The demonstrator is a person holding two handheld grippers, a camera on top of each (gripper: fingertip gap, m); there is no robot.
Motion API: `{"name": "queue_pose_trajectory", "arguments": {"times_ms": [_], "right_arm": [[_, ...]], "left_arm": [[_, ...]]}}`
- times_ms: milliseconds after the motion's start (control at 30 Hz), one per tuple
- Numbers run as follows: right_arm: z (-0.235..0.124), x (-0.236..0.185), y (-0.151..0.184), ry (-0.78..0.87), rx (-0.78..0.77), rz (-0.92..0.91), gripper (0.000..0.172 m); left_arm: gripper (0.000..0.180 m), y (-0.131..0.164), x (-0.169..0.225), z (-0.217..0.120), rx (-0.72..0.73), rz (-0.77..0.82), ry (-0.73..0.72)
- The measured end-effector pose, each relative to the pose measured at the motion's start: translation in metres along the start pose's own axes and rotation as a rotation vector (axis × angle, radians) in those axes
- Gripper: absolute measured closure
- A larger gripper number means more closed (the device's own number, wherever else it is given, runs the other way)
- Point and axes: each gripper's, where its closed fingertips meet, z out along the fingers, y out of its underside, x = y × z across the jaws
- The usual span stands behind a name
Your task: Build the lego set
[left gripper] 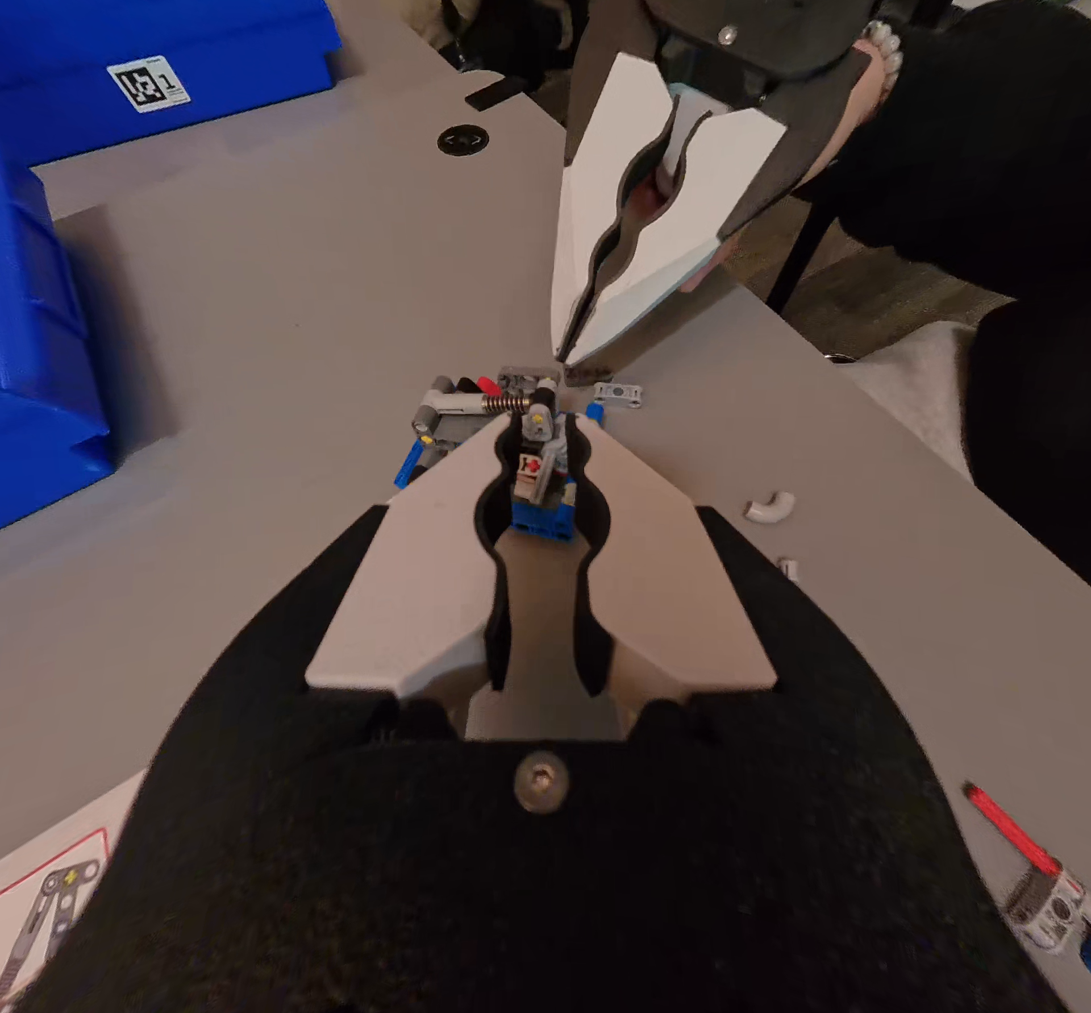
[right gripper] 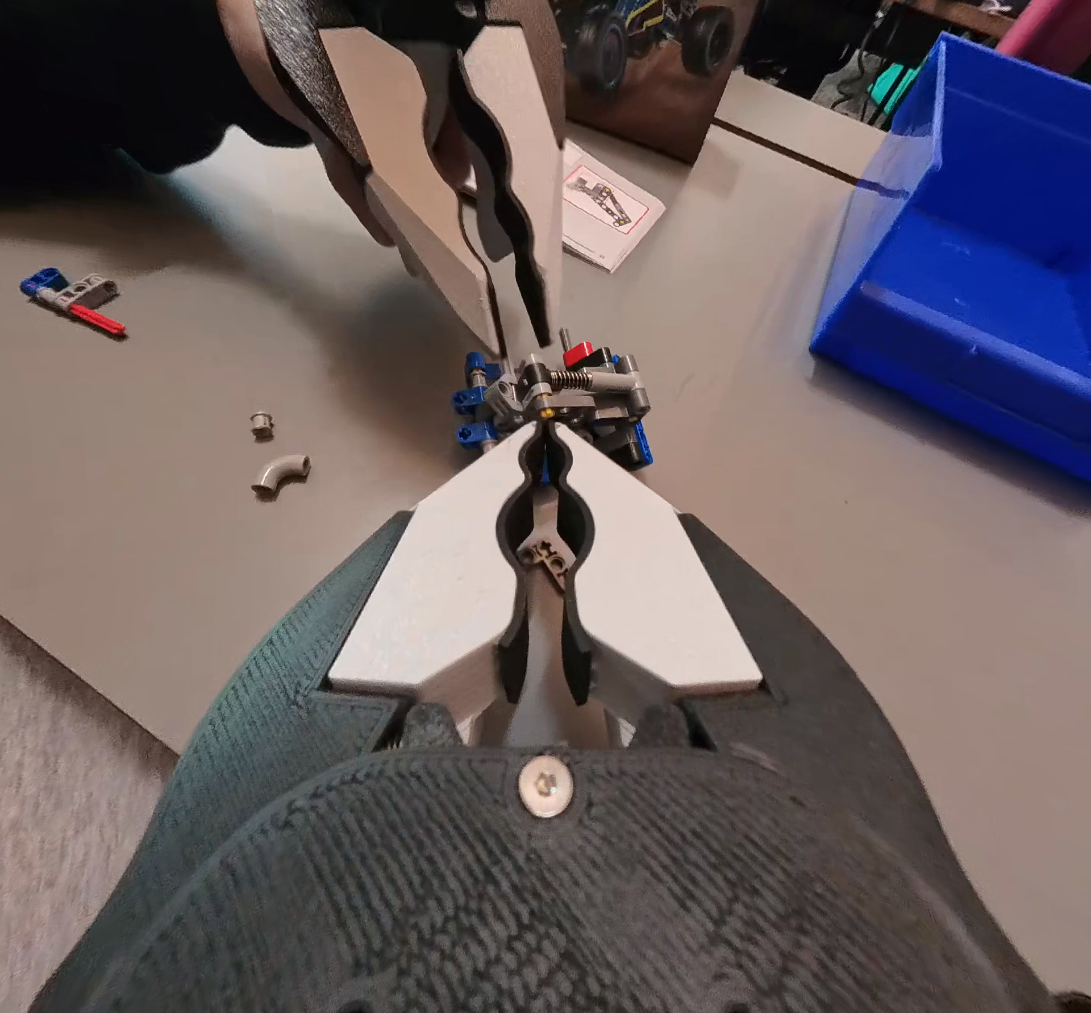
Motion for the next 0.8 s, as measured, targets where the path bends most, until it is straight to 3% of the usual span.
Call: {"name": "queue_pose_trajectory", "arguments": {"times_ms": [33,800], "right_arm": [[0.0,-0.001,-0.002,0.0,0.012,0.004,0.172],[0.013,0.0,-0.002,0.062,-0.032,0.009,0.172]], "left_arm": [[0.169,0.002,-0.002,0.002,-0.012,-0.003,-0.004],[0.174,0.012,-0.01,-0.001,-0.035,-0.036,0.022]]}}
